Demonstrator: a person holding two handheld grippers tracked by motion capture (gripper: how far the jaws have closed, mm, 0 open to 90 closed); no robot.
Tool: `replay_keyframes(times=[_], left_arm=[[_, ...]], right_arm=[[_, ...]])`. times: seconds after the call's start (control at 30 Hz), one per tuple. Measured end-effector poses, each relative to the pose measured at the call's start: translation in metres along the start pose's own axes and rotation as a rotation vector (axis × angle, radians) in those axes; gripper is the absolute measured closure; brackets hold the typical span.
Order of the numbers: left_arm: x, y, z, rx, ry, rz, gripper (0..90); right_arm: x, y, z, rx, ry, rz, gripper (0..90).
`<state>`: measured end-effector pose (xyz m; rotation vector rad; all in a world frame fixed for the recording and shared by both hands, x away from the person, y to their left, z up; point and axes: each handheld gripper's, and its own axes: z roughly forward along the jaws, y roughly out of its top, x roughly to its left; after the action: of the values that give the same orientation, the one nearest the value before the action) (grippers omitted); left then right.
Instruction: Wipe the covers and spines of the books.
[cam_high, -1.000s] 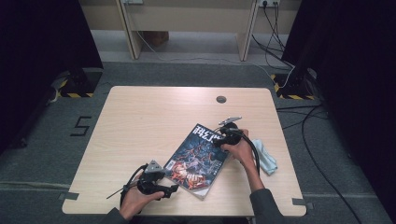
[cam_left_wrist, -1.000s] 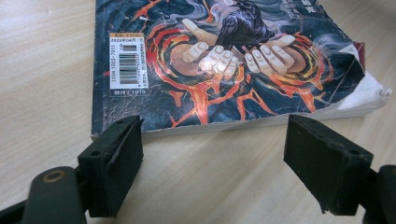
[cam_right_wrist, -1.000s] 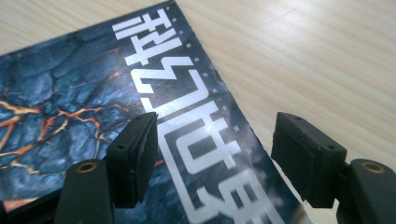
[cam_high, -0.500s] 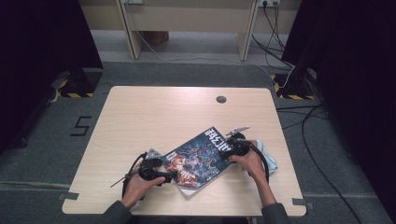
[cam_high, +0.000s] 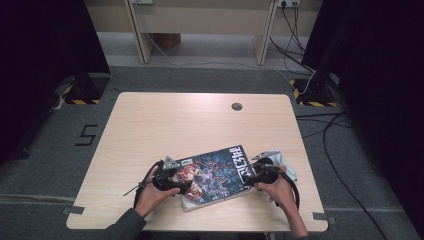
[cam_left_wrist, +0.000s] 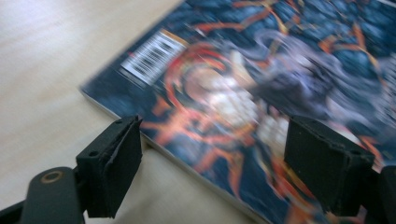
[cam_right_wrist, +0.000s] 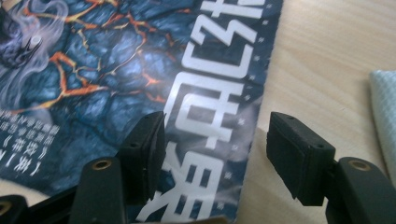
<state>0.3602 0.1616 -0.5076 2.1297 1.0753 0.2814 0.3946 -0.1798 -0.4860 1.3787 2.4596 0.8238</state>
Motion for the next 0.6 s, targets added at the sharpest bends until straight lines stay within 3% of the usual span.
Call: replay_keyframes(times=[0.07,0.2,0.37,0.6], left_arm=[[-0.007,-0.004,-0.005,0.010,-0.018,0.018,18.3],[-0.016,-0.009,-0.009,0.007,-0.013,0.053,20.2],[-0.016,-0.009,-0.007,0.011,-0.002,0.076,18.5],[-0.012,-0.009,-0.006,0.009,0.007,0.084,16.5]], right_arm=[[-0.001,0.002,0.000,-0.025,-0.008,0.008,37.4],[-0.003,0.007,0.003,-0.050,0.016,0.015,36.4],[0.001,0.008,0.012,-0.019,0.018,0.001,35.5],[0.007,0.003,0.008,-0.016,-0.003,-0.013,34.7]])
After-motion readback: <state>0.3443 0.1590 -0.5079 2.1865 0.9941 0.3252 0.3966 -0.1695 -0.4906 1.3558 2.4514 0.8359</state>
